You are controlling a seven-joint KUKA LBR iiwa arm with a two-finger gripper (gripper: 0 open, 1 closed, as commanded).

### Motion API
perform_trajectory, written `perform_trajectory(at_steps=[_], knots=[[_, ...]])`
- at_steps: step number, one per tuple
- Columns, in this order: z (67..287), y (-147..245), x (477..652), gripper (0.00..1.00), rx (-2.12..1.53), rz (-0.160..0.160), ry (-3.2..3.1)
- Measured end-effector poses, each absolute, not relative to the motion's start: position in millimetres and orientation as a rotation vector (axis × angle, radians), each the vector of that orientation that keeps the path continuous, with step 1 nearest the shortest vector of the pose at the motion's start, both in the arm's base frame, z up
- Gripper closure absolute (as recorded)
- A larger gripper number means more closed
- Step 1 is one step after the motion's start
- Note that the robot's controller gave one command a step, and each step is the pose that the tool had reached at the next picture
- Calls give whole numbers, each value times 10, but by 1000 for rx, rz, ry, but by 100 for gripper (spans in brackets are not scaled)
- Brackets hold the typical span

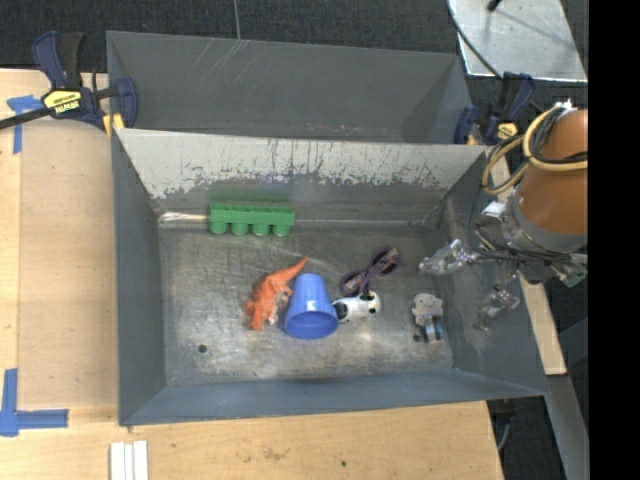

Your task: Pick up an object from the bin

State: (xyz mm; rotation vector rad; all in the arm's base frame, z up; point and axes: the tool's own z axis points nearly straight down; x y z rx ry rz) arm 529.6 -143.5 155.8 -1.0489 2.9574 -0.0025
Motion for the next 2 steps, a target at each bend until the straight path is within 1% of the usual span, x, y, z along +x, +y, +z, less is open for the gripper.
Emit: perform_trajectory(at_steps=[1, 2], knots=[[943, -1415, 5383, 0, -1366, -5, 2822], [748, -1472, 5407, 100, -1612, 0, 2677]])
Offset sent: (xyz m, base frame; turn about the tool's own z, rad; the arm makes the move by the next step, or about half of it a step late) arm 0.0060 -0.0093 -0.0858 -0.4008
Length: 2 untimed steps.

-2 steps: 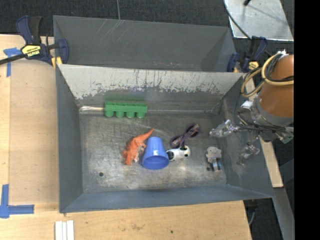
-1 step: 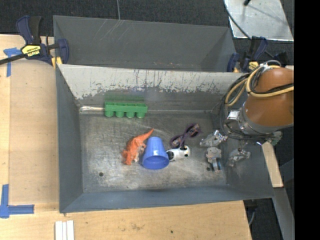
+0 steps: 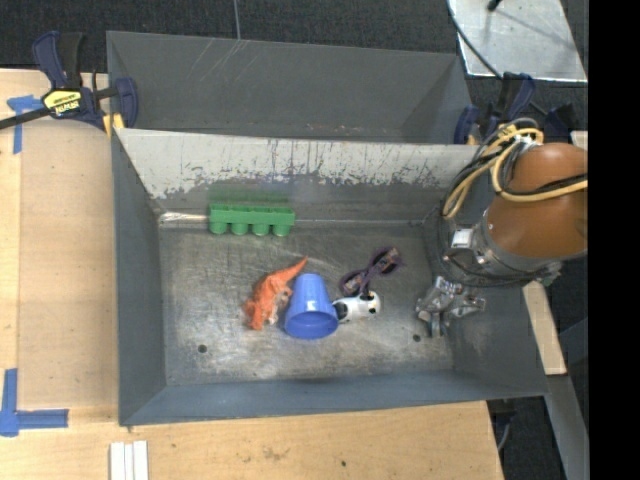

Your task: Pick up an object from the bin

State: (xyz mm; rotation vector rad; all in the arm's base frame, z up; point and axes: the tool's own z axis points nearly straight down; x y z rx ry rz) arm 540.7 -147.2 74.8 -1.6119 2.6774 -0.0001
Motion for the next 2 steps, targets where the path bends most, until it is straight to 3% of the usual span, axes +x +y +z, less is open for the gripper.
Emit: perform_trajectory(at_steps=[2], knots=[[783, -1468, 5393, 100, -1616, 4, 2681]])
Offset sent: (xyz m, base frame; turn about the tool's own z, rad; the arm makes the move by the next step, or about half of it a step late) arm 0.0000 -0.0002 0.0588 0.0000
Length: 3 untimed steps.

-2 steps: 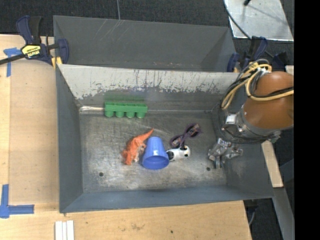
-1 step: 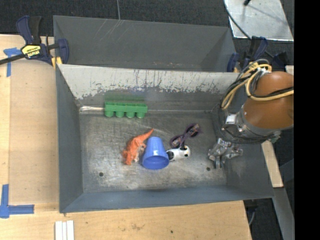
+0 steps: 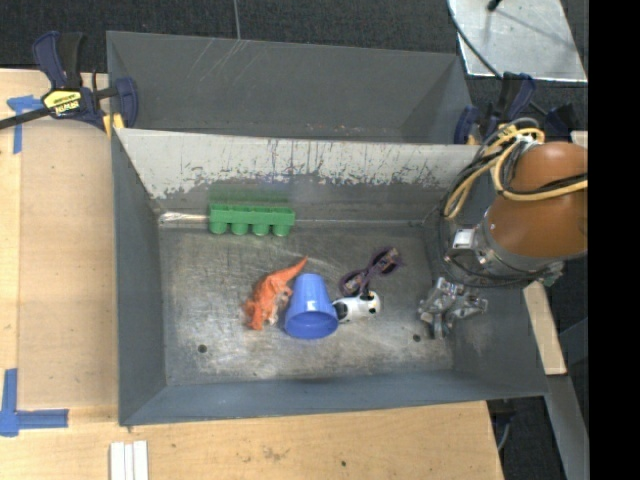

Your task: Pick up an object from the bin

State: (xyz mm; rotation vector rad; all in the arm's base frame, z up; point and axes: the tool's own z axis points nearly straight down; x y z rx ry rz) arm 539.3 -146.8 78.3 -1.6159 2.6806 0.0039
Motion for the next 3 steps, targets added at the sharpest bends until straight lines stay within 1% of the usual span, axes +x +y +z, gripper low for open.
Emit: perform_trajectory(at_steps=[1, 2, 3], knots=[[974, -1478, 5362, 100, -1622, 11, 2692], [1205, -1491, 5369, 100, -1619, 6, 2693], [1388, -1499, 5383, 100, -1615, -5, 2690]])
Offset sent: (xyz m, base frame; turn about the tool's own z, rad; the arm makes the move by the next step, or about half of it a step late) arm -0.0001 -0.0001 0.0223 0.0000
